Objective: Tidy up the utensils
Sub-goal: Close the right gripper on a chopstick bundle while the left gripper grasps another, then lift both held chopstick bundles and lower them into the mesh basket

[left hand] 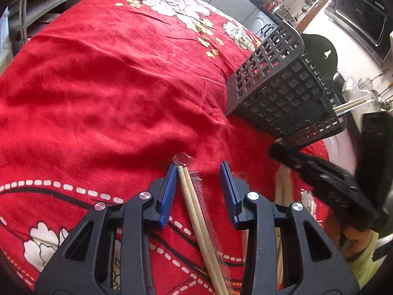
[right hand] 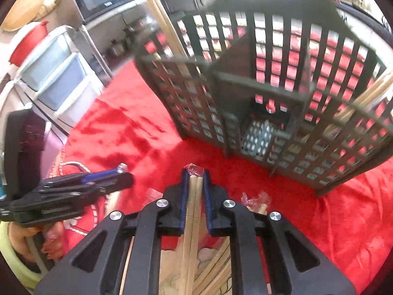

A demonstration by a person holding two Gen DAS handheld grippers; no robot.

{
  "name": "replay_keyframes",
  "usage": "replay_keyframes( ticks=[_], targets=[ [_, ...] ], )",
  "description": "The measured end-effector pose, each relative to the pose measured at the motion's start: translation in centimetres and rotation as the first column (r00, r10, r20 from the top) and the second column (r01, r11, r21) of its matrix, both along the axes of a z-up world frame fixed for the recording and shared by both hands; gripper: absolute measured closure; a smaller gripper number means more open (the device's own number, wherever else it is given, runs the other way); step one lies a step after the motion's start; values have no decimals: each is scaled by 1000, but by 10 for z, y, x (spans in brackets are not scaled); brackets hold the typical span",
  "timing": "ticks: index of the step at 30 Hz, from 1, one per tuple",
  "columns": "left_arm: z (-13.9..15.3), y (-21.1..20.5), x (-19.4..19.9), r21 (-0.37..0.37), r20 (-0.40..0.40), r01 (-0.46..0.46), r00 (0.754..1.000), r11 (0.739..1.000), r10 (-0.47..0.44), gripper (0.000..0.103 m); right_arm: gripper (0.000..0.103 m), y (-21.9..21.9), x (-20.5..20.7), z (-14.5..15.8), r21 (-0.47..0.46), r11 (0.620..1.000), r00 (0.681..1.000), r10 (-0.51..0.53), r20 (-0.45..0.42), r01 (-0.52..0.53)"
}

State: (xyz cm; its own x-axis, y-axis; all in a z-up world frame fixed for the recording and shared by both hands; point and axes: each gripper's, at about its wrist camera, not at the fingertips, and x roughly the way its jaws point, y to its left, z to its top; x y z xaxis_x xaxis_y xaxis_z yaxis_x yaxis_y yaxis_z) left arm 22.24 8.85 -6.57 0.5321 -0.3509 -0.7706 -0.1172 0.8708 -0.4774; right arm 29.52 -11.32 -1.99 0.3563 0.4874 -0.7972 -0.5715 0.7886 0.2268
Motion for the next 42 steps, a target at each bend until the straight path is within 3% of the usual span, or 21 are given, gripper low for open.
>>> replay_keyframes(
  ticks=[3, 9, 12, 18, 26, 37, 42],
  targets=[
    [1, -4, 3, 58, -12, -3, 1000, 998, 4, 89, 92, -2, -7, 13, 36, 999, 999, 16, 31, -17],
    [2, -1, 2, 95, -18, -20, 1000, 995, 22, 98, 92, -14, -22, 37, 82, 995, 995, 53, 88, -60],
    [12, -1, -3, 79, 14, -31, 999, 996, 30, 99, 92, -22, -29, 49, 101, 992, 992, 60, 115, -71],
    [61, -8, -16, 89, 145, -26, 989, 996, 13, 101, 92, -29, -43, 79, 128, 988, 979, 60, 196, -87],
    [119, -27, -25, 110, 299, 12, 953, 994, -45, 101, 92, -44, -62, 115, 156, 986, 952, 7, 305, -58],
    [167, -43, -25, 115, 414, 74, 903, 991, -115, 101, 92, -49, -74, 147, 177, 984, 916, -60, 396, -12],
    [194, -49, -22, 117, 473, 88, 871, 989, -133, 101, 92, -65, -77, 170, 236, 971, 890, -136, 436, 33]
  ],
)
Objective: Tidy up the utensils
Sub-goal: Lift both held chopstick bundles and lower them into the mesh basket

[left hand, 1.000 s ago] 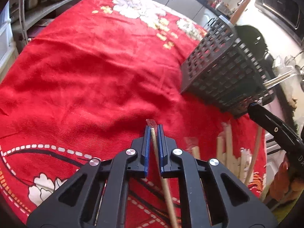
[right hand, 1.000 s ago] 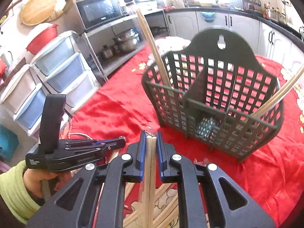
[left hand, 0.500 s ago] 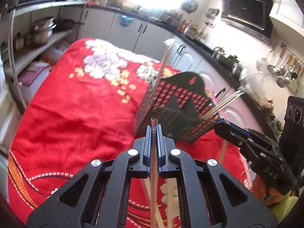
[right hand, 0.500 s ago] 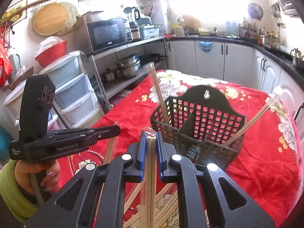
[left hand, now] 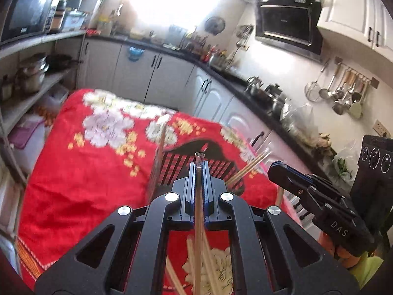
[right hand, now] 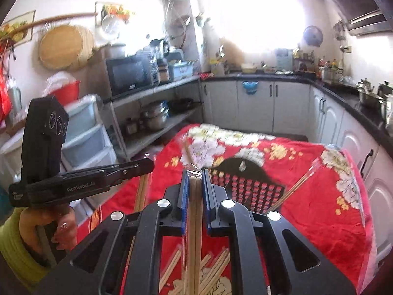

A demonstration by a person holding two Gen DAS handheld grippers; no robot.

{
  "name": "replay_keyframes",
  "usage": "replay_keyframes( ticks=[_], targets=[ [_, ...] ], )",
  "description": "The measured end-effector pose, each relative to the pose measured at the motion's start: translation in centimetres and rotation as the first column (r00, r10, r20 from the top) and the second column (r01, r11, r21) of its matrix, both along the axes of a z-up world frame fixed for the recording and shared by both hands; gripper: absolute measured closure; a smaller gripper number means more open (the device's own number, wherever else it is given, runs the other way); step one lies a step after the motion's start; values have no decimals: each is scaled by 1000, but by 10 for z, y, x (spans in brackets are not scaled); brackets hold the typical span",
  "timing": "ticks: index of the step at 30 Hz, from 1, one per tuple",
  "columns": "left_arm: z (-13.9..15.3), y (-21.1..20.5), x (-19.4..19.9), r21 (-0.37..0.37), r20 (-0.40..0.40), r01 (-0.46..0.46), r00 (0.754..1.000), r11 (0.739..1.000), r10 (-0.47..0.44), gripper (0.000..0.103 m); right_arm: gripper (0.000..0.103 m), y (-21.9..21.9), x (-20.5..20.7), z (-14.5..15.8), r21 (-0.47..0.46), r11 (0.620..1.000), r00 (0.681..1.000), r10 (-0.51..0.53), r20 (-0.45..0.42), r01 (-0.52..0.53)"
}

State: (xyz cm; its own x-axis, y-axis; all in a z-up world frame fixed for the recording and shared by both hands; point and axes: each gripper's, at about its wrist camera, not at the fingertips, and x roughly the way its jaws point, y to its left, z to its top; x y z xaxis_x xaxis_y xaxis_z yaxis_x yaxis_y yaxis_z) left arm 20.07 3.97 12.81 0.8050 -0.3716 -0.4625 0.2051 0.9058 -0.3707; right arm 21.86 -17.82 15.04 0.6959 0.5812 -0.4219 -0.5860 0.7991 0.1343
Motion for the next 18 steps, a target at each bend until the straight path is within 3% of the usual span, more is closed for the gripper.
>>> replay_keyframes(
  ticks=[7, 18],
  targets=[
    [37, -11, 10, -5, 85, 15, 996, 1000, -15, 101, 92, -25, 3, 33, 82, 994, 994, -81, 73, 75],
    [79, -33, 31, 41, 232, -47, 972, 998, 36, 101, 92, -49, 29, 63, 223, 967, 978, -156, 137, 123]
  ],
)
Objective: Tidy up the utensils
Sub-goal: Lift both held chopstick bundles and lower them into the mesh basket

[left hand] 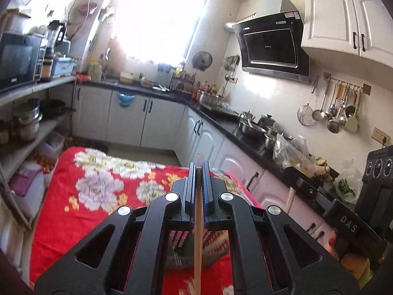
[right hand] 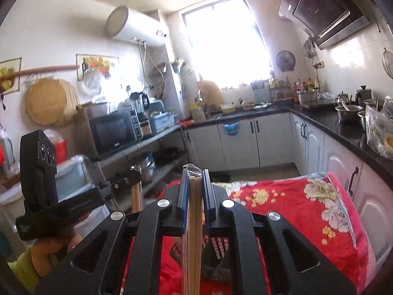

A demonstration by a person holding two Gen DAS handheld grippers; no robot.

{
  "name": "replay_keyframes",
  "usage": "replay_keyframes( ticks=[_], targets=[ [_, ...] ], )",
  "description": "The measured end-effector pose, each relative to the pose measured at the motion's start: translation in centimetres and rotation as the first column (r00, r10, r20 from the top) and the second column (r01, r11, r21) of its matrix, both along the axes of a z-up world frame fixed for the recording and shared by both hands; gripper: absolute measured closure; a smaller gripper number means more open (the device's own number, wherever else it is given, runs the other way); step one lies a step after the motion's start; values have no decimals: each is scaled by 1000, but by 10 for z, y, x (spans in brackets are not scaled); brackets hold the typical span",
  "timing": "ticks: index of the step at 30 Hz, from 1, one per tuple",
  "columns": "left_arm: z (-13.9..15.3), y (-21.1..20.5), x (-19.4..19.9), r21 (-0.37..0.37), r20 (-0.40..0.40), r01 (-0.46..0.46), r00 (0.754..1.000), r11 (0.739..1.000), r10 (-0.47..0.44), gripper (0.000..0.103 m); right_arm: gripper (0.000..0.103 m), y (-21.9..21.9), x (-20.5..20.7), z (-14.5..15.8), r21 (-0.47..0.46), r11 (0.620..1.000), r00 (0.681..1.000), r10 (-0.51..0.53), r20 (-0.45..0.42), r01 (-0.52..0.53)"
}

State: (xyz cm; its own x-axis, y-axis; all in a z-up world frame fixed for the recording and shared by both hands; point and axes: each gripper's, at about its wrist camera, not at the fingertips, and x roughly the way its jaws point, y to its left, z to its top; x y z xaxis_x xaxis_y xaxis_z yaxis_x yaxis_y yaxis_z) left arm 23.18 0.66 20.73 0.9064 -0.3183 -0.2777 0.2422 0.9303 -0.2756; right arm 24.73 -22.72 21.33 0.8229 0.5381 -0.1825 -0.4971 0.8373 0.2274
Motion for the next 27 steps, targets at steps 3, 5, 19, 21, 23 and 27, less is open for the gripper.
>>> replay_keyframes(
  ticks=[3, 5, 19, 21, 23, 27],
  targets=[
    [4, -7, 11, 2, 15, -15, 1000, 1000, 15, 101, 92, 2, 7, 7, -9, 999, 998, -44, 38, 45],
    [5, -11, 19, 0, 21, -27, 999, 1000, 27, 101, 92, 2, 13, 10, -3, 998, 997, -60, 55, 60],
    [-18, -26, 70, -11, 51, -122, 991, 992, 122, 101, 92, 2, 59, -17, -17, 980, 967, -193, 168, 198],
    [-23, -28, 73, 3, 64, -134, 989, 991, 133, 101, 92, 2, 64, -22, -18, 979, 964, -198, 177, 204],
    [-27, -31, 76, 19, 81, -145, 986, 989, 143, 101, 92, 1, 69, -28, -16, 975, 960, -214, 180, 221],
    [-36, -34, 77, 30, 123, -166, 979, 986, 161, 101, 92, 1, 77, -41, -14, 973, 957, -223, 186, 229]
  ],
)
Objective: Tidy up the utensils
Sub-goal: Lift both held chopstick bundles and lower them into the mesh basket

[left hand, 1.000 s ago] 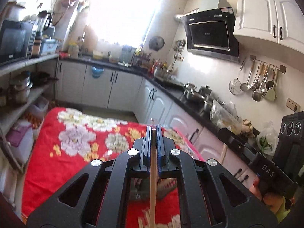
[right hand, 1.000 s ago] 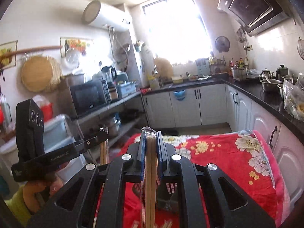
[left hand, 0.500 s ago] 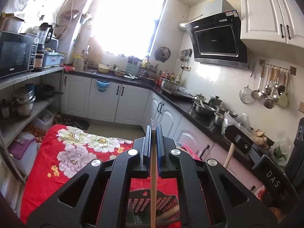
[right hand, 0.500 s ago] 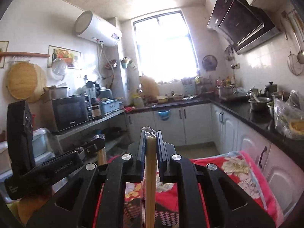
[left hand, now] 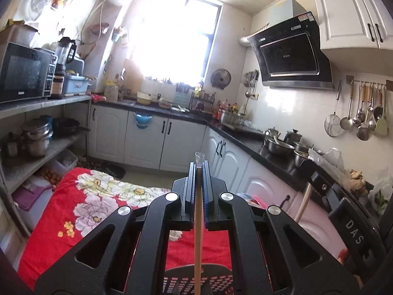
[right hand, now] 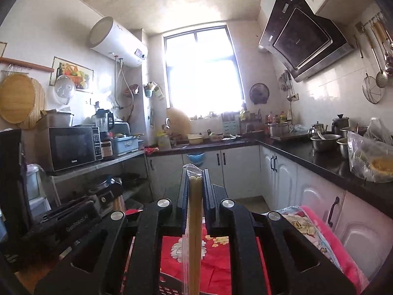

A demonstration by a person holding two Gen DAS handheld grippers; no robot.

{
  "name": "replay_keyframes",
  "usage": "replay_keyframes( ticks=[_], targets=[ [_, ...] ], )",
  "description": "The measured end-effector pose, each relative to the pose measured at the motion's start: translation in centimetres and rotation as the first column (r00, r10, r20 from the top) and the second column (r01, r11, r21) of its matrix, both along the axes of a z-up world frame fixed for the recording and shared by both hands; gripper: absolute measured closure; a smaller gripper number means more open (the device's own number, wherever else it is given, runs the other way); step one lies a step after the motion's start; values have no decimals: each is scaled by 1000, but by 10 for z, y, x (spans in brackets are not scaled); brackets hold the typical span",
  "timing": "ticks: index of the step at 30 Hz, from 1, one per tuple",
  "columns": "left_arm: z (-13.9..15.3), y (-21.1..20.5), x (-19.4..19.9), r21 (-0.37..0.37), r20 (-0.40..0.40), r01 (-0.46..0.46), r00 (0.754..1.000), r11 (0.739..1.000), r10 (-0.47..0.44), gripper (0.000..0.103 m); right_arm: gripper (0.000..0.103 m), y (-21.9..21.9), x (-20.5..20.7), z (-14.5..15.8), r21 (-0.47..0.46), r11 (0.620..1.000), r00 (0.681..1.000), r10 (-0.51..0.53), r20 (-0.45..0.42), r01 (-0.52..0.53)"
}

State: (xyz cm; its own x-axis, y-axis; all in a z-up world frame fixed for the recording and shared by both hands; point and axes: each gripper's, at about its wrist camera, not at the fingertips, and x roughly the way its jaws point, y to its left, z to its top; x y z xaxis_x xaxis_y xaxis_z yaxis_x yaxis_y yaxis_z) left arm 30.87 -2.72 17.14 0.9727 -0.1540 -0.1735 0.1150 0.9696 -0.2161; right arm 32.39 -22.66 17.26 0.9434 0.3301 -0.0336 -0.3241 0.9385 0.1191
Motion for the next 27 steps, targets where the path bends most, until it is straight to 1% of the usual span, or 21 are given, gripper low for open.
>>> replay_keyframes(
  ticks=[5, 9, 18, 23, 27],
  targets=[
    [-12, -6, 2, 12, 31, -4, 1000, 1000, 4, 101, 92, 3, 4, -18, -7, 1000, 1000, -8, 6, 8],
    [-24, -8, 3, 6, 34, 4, 999, 1000, -4, 101, 92, 1, 8, -28, 3, 1000, 1000, -6, -4, 6],
    [-51, -6, 7, -5, 4, 25, 1000, 1000, -25, 101, 92, 0, 7, -44, 1, 1000, 999, 23, -28, -23],
    [-62, -4, 2, -7, -19, 46, 999, 999, -46, 101, 92, -3, 1, -53, 2, 999, 998, 38, -54, -38],
    [-69, -2, -2, 8, -36, 53, 998, 999, -52, 101, 92, -10, -2, -57, 40, 997, 993, 63, -101, -59]
  ],
)
